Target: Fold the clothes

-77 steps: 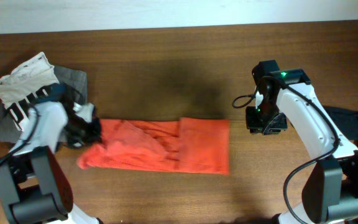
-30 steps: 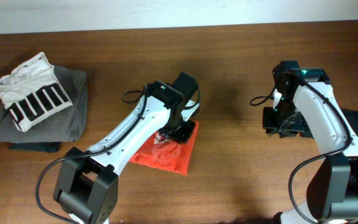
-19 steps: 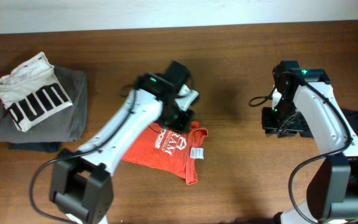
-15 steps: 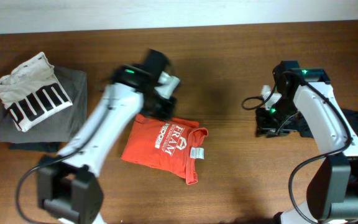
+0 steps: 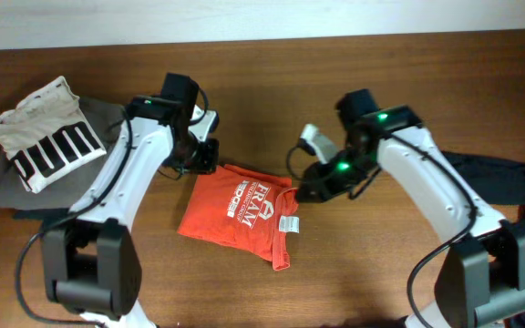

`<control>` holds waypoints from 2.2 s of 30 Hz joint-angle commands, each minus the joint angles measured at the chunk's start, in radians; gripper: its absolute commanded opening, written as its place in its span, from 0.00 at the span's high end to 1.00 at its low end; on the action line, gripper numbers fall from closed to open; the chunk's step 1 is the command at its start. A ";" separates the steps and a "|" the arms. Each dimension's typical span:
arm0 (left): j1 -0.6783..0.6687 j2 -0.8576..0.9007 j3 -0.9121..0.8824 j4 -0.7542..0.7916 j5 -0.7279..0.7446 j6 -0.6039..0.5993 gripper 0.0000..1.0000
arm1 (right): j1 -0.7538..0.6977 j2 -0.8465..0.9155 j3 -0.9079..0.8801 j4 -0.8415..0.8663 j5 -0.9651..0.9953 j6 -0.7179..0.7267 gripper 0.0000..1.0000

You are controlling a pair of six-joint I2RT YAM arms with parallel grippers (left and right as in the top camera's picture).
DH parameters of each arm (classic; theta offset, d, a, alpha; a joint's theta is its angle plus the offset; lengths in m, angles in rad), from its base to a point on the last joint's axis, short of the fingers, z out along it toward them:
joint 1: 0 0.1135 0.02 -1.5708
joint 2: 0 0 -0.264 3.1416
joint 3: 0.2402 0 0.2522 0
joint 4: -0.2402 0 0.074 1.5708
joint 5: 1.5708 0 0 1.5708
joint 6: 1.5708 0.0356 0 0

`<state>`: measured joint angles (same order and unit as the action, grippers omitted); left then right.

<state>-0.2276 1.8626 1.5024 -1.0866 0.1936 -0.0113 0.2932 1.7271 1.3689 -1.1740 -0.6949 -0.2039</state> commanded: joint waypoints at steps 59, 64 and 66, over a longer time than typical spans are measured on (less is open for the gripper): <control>0.058 0.079 0.115 -0.266 0.096 0.027 0.47 | 0.061 0.141 0.024 0.362 0.471 0.261 0.48; 0.058 0.079 -0.043 -0.240 0.106 0.027 0.48 | 0.061 0.210 0.024 0.414 0.471 0.254 0.48; 0.058 0.079 -0.109 -0.212 0.116 0.027 0.48 | 0.063 0.245 0.024 0.430 0.471 0.254 0.48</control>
<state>-0.1715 1.9465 1.4776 -1.3197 0.3027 0.0074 0.3531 1.9182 1.3895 -0.7586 -0.2325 0.0521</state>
